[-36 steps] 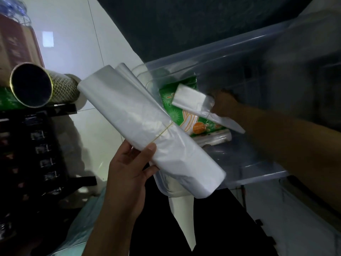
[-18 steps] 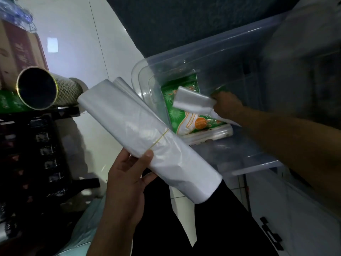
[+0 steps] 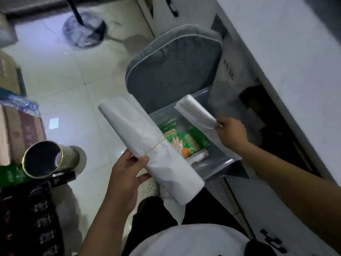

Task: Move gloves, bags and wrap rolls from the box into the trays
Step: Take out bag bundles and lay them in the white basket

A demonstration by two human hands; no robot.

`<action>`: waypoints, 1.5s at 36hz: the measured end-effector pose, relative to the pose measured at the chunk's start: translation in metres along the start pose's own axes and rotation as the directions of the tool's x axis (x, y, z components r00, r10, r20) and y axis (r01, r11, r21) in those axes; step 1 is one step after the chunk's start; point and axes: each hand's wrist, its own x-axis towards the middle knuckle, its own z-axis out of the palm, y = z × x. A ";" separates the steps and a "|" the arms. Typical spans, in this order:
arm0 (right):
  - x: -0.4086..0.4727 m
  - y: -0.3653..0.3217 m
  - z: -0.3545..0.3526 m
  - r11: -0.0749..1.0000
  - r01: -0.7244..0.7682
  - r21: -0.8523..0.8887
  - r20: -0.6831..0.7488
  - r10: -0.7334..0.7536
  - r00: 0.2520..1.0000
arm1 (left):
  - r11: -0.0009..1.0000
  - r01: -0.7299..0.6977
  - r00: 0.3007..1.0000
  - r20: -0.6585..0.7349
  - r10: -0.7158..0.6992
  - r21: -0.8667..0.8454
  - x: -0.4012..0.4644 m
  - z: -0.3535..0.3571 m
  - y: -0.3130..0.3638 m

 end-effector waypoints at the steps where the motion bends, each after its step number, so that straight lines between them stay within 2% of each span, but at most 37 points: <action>1: -0.017 -0.001 -0.014 0.996 -0.038 0.085 -0.066 0.044 0.997 | 1.000 -0.004 0.999 0.038 0.003 0.029 0.002 0.001 0.006; 4: -0.082 0.001 -0.051 0.904 -0.157 0.399 -0.160 0.237 0.958 | 0.993 -0.002 0.984 0.178 -0.019 0.115 0.008 0.013 0.022; 7: -0.153 0.007 -0.077 0.685 -0.237 0.689 -0.154 0.458 0.876 | 0.985 -0.021 0.939 0.343 -0.040 0.172 0.014 0.034 0.033; 9: -0.197 0.013 -0.090 0.519 -0.233 0.823 -0.131 0.572 0.810 | 0.981 -0.039 0.896 0.441 -0.050 0.190 0.015 0.052 0.036; 12: -0.249 0.025 -0.105 0.311 -0.173 0.935 -0.110 0.716 0.690 | 0.980 -0.059 0.834 0.549 -0.058 0.192 0.010 0.082 0.037; 16: -0.291 0.048 -0.124 0.191 -0.065 0.979 -0.119 0.808 0.577 | 0.977 -0.083 0.780 0.623 -0.059 0.196 -0.007 0.122 0.028; 20: -0.313 0.079 -0.140 0.134 0.059 0.989 -0.145 0.848 0.510 | 0.965 -0.130 0.714 0.697 -0.069 0.228 -0.029 0.163 0.013; 24: -0.328 0.120 -0.158 0.093 0.181 0.979 -0.171 0.857 0.486 | 0.946 -0.174 0.673 0.735 -0.087 0.272 -0.050 0.208 -0.006; 28: -0.348 0.173 -0.186 0.035 0.272 0.962 -0.166 0.864 0.475 | 0.924 -0.215 0.671 0.735 -0.097 0.318 -0.073 0.266 -0.031; 34: -0.389 0.267 -0.225 -0.031 0.329 0.944 -0.141 0.862 0.487 | 0.886 -0.250 0.656 0.741 -0.142 0.390 -0.110 0.358 -0.079; 42: -0.415 0.390 -0.259 -0.059 0.192 0.980 -0.049 0.855 0.516 | 0.820 -0.255 0.659 0.713 -0.240 0.512 -0.132 0.451 -0.149; 49: -0.397 0.468 -0.274 -0.092 0.057 0.994 0.045 0.835 0.548 | 0.699 -0.326 0.625 0.700 -0.346 0.637 -0.132 0.498 -0.174; 52: -0.376 0.487 -0.277 -0.051 -0.041 0.998 0.066 0.822 0.566 | 0.646 -0.357 0.608 0.693 -0.387 0.674 -0.130 0.516 -0.177; 54: -0.362 0.495 -0.272 0.016 -0.140 0.990 0.064 0.835 0.547 | 0.627 -0.351 0.611 0.678 -0.409 0.695 -0.128 0.529 -0.181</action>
